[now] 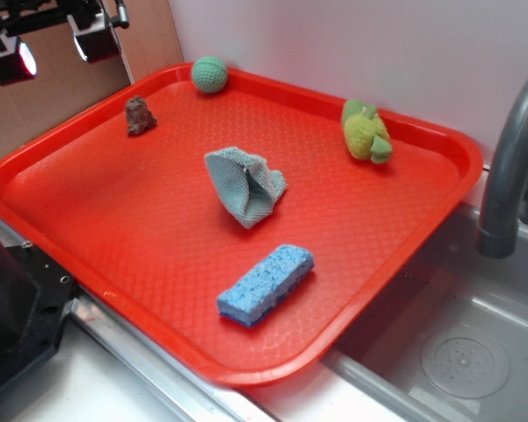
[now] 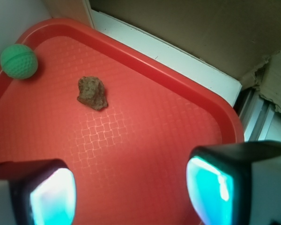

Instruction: Grab the rock.

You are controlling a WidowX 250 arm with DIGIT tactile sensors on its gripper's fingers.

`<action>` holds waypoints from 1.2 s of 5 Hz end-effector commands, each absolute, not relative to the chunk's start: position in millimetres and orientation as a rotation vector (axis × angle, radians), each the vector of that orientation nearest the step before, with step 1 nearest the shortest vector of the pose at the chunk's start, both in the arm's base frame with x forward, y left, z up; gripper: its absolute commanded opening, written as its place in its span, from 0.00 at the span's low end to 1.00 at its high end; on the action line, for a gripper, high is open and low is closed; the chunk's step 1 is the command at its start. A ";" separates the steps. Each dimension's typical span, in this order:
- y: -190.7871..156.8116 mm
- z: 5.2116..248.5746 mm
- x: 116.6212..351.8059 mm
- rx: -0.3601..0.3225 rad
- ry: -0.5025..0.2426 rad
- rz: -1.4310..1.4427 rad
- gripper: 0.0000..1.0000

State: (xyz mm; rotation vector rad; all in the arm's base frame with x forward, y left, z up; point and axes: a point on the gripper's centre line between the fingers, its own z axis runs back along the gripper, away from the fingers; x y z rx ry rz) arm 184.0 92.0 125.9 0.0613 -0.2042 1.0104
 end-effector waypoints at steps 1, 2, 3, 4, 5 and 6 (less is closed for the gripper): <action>109.1 110.1 213.4 0.039 -0.346 1.144 1.00; 113.4 106.8 225.6 0.091 -0.367 1.180 1.00; 122.1 93.8 227.3 0.150 -0.349 1.203 1.00; 128.0 74.1 237.2 0.158 -0.325 1.203 1.00; 128.9 74.1 239.8 0.185 -0.348 1.192 1.00; 132.0 58.8 250.0 0.142 -0.300 1.165 1.00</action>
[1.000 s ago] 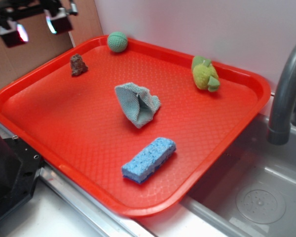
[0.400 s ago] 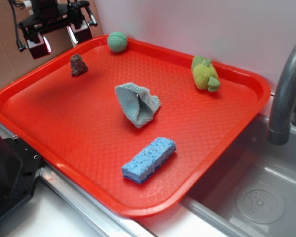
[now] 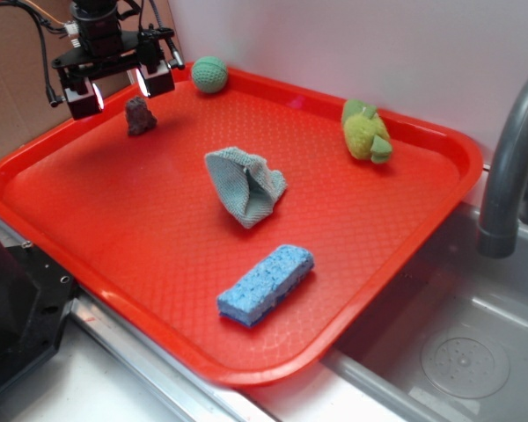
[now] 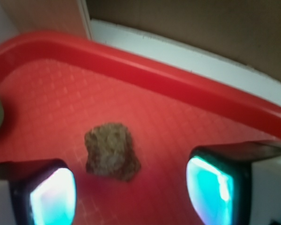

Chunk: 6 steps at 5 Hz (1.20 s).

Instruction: Grab the rock.

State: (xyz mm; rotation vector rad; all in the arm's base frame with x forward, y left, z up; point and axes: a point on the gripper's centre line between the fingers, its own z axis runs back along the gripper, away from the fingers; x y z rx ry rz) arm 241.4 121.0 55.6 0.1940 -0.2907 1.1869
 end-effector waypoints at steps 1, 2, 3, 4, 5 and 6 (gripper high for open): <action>140.9 40.7 254.0 0.092 -0.244 1.151 1.00; 141.2 27.0 251.6 0.127 -0.219 1.144 0.00; 137.7 34.5 248.4 0.131 -0.235 1.133 0.00; 111.3 80.0 244.2 0.099 -0.281 0.977 0.00; 68.8 129.8 222.8 -0.023 -0.333 0.854 0.00; 26.1 165.2 199.0 -0.062 -0.455 0.601 0.00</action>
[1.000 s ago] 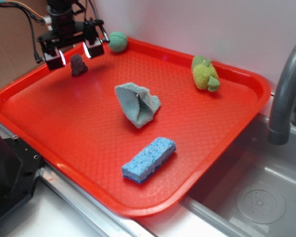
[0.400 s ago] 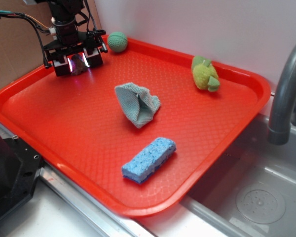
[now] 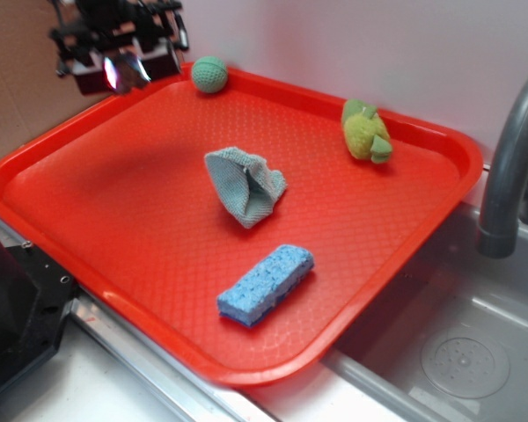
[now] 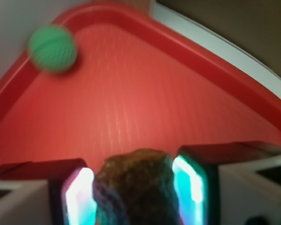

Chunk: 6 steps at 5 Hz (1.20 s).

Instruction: Grab the rock.

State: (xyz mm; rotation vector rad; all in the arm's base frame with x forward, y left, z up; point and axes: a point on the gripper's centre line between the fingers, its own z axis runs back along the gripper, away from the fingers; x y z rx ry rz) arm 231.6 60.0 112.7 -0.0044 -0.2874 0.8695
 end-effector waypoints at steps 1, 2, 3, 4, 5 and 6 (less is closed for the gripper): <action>12.8 170.2 186.6 -0.246 -0.403 0.390 0.00; 10.6 177.8 178.0 -0.353 -0.407 0.260 0.00; 4.9 180.0 173.5 -0.286 -0.367 0.327 0.00; 3.6 179.2 175.9 -0.249 -0.245 0.419 0.00; 14.8 172.5 178.7 -0.268 -0.116 0.467 0.00; 24.5 170.3 191.6 -0.248 -0.055 0.479 0.00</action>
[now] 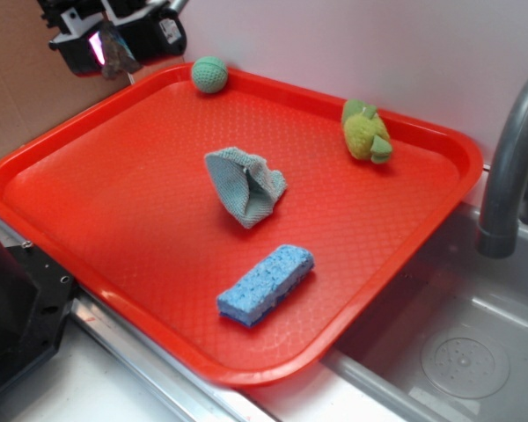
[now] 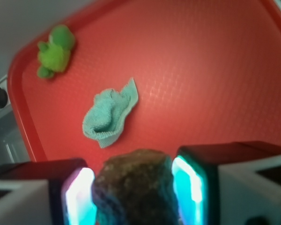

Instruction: Grab the rock.

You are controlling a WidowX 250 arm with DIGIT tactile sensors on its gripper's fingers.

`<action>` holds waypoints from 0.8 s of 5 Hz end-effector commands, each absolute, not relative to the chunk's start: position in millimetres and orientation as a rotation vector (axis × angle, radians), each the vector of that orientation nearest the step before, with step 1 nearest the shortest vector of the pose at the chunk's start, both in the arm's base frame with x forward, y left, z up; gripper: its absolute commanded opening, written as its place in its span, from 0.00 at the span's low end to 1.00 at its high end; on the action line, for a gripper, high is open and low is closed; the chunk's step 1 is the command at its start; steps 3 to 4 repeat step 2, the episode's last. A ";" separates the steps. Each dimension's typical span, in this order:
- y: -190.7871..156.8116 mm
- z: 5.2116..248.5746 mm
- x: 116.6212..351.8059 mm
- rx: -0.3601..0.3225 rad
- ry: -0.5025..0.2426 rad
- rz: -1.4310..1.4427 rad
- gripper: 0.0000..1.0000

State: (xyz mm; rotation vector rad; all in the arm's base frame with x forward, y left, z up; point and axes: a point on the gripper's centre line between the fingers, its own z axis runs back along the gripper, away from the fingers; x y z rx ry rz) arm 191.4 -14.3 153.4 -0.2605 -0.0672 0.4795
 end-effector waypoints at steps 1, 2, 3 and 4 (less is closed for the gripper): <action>34.9 182.7 200.1 -0.243 -0.100 0.464 0.00; 36.2 181.6 200.2 -0.191 -0.144 0.462 0.00; 36.2 181.6 200.2 -0.191 -0.144 0.462 0.00; 36.2 181.6 200.2 -0.191 -0.144 0.462 0.00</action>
